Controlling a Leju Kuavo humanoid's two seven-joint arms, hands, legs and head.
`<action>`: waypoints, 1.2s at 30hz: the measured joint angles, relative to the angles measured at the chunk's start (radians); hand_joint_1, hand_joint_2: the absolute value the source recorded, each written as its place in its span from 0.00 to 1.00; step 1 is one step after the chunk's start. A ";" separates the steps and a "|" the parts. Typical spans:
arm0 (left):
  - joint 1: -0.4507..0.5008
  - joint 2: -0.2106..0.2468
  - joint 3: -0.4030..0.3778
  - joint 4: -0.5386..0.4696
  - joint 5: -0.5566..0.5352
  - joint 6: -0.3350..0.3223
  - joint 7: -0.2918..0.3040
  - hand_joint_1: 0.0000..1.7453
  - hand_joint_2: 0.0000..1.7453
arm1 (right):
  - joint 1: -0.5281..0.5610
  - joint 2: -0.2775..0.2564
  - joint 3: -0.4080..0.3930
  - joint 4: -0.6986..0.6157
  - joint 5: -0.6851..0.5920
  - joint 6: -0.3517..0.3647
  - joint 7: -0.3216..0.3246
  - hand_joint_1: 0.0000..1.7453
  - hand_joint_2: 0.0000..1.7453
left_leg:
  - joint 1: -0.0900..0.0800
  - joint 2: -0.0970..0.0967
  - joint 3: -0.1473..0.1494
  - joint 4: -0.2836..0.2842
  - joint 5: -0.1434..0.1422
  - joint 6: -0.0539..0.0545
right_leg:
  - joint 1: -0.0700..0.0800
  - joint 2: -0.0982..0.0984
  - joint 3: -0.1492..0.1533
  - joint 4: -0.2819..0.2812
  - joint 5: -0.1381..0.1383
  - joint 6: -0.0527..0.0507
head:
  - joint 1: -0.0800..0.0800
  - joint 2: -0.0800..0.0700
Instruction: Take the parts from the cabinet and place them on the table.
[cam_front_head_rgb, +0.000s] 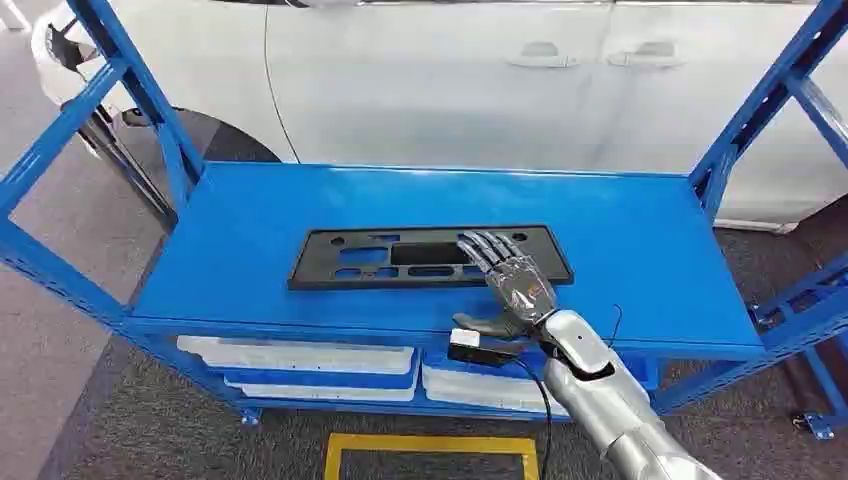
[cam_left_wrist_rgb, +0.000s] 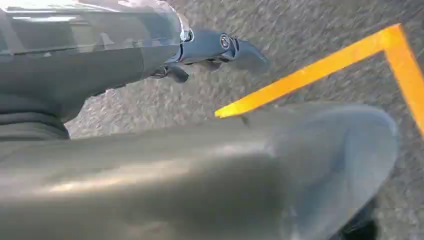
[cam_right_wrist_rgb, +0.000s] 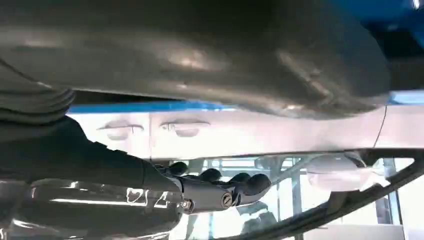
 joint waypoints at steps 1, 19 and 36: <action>0.000 0.000 0.000 0.000 0.000 0.000 0.000 0.00 0.00 | 0.000 0.000 0.001 0.000 0.000 0.000 0.001 0.00 1.00 | -0.004 0.001 0.001 -0.010 -0.038 0.002 | 0.004 0.001 0.003 0.004 -0.004 0.005 | 0.000 0.000; -0.007 -0.002 -0.002 0.000 -0.002 -0.013 -0.013 0.00 0.00 | -0.025 0.009 0.037 0.041 0.156 -0.004 0.098 0.00 1.00 | 0.002 -0.003 0.035 -0.028 -0.036 -0.004 | -0.010 0.002 -0.051 0.008 0.030 0.034 | 0.000 0.000; -0.010 -0.004 -0.003 0.000 -0.001 -0.009 -0.013 0.00 0.00 | -0.186 0.009 0.238 0.205 0.345 0.040 0.382 0.00 1.00 | 0.005 -0.001 0.049 -0.024 -0.043 0.022 | -0.009 0.006 -0.031 0.000 0.033 0.048 | 0.000 0.000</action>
